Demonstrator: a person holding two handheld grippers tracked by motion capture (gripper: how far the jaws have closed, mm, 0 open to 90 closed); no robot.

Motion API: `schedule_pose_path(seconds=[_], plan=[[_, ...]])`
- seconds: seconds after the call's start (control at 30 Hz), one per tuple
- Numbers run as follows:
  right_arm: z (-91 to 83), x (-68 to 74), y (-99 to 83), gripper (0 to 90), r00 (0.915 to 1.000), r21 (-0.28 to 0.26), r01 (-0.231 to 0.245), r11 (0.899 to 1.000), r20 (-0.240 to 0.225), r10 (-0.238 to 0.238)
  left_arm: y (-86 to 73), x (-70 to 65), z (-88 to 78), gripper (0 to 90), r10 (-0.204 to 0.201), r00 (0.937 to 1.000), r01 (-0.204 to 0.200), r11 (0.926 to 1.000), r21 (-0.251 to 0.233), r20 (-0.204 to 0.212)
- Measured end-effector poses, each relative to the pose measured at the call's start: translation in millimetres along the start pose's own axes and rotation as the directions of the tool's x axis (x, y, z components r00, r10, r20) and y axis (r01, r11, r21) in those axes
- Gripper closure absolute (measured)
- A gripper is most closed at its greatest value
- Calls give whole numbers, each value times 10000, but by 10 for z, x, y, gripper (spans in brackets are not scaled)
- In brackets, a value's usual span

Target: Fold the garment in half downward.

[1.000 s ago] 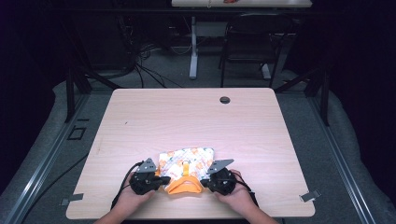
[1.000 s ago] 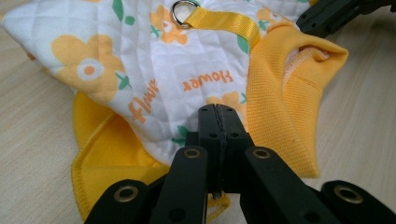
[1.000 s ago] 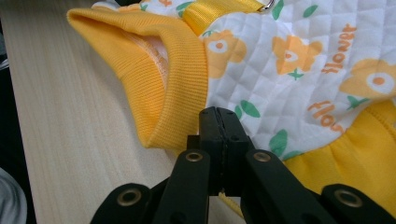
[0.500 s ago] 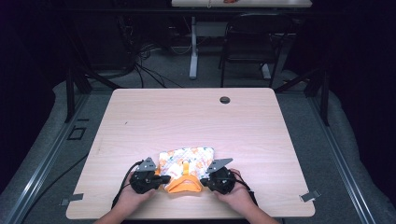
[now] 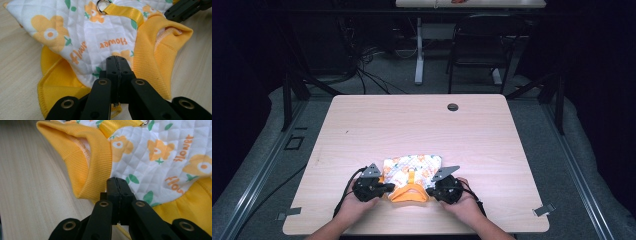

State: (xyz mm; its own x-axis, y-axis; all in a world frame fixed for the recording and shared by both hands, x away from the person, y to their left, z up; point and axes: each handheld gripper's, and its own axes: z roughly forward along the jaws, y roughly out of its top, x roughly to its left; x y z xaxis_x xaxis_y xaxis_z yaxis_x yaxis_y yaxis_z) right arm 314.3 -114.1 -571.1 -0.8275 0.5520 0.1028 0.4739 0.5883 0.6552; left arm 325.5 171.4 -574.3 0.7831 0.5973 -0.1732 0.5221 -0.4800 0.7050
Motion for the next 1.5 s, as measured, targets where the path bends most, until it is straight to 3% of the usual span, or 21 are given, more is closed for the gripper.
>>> schedule_pose_path(seconds=[0.23,0.37,0.43,0.9,1.13,1.5], plan=[[48,-81,79,900,9998,60,-120,9999,162,119,92,107,54,899,-26,9993,27,10000,25,-380],[81,-159,108,900,9986,-104,-511,9986,158,512,152,164,98,899,-49,9983,49,10000,1,-588],[92,-191,134,900,9985,-71,-488,9988,264,489,167,210,118,900,-302,9980,297,9995,-105,-554],[195,-405,324,900,9937,111,-715,9974,872,703,335,411,235,900,-638,9932,617,9978,-239,-978],[246,-514,390,900,9900,-38,-822,9966,1144,821,347,494,264,900,-1157,9890,1107,9922,-572,-920],[275,-554,426,900,9867,-97,-996,9950,1279,1001,416,536,299,899,-1073,9872,1028,9937,-436,-1176]])
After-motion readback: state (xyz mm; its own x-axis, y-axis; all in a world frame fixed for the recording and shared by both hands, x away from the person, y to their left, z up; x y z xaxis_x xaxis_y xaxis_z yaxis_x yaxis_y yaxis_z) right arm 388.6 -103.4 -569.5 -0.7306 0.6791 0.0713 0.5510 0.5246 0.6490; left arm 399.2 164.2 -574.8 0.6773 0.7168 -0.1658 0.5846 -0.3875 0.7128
